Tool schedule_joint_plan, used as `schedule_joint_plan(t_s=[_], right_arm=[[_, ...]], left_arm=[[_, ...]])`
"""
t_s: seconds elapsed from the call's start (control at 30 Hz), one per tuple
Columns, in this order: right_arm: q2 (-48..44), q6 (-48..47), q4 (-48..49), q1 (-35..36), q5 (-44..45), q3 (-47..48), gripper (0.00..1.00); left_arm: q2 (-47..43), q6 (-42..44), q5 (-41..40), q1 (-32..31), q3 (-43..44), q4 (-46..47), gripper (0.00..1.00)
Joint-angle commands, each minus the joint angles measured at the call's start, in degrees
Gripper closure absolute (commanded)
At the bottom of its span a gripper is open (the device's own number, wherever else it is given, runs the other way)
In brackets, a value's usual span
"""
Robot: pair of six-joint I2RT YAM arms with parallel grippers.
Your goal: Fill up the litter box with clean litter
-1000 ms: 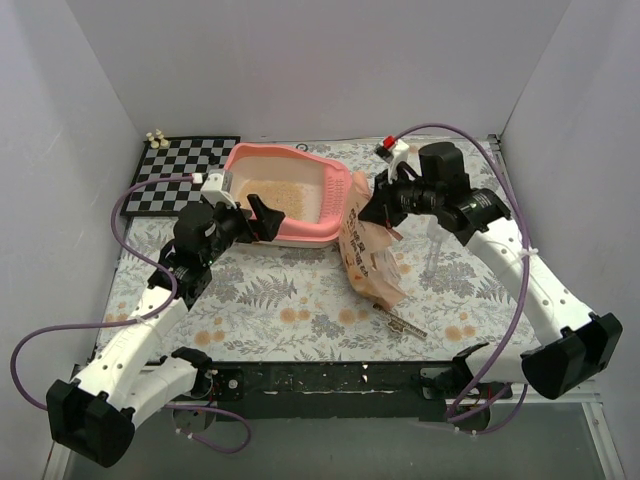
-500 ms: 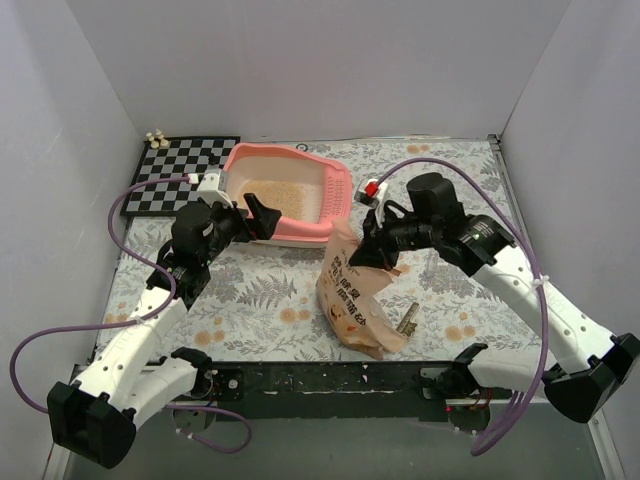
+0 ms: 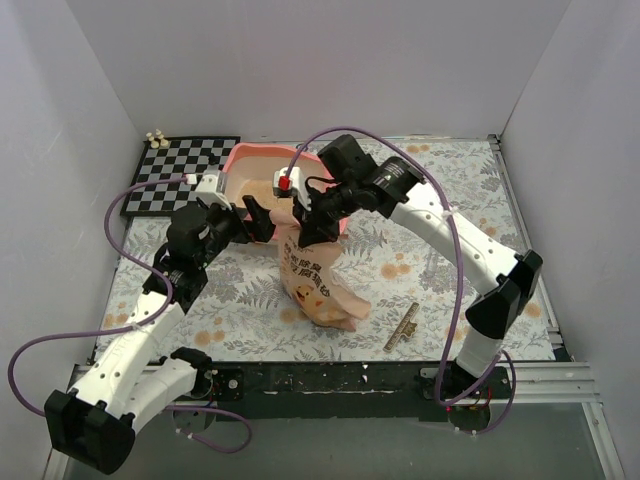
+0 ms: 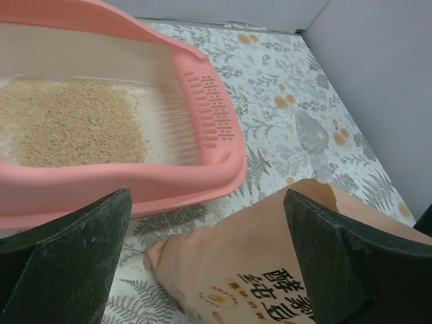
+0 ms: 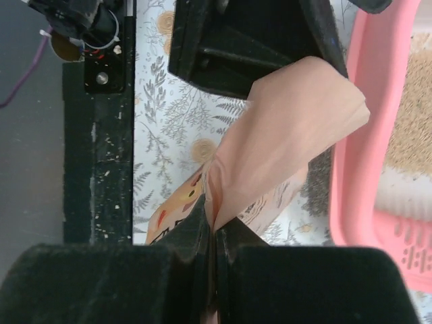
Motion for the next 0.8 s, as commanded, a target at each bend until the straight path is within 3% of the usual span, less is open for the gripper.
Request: schedule_joint_plan(t_s=[0.0,0.13,0.3,0.4,0.43,0.5,0.77], right_arm=[[-0.6,-10.5,3.7,1.5,-2.3,10.6,0.99],[1.5,-14.8,-0.8,3.9,1.4,11.2,0.99],[0.4,-12.7,-0.4,6.4,9.9,7.3,0.97],[-2.1,-8.4,1.1,6.9,14.3,6.8,0.76],[-3.2,-6.9,1.4,6.9,15.5,6.7,0.63],[-5.9,-4.4,1.6,6.9,16.4,5.7,0.12],[-22.5,5.9,10.1,6.9,27.4,-12.3,0.06]], left_arm=[[-4.1,1.7,-0.1,0.3,-0.6,1.1,0.02],[-5.3,2.2,-0.7,0.3,-0.7,0.6,0.02],[-5.7,3.0,-0.9,0.3,-0.3,-1.0,0.02],[-6.3,3.6,-0.1,0.3,0.7,-3.9,0.02],[-6.9,3.8,0.1,0.3,0.9,-4.9,0.02],[-8.4,4.0,1.1,0.3,1.4,-6.8,0.02],[-11.0,2.0,4.1,0.3,10.8,-20.0,0.02]])
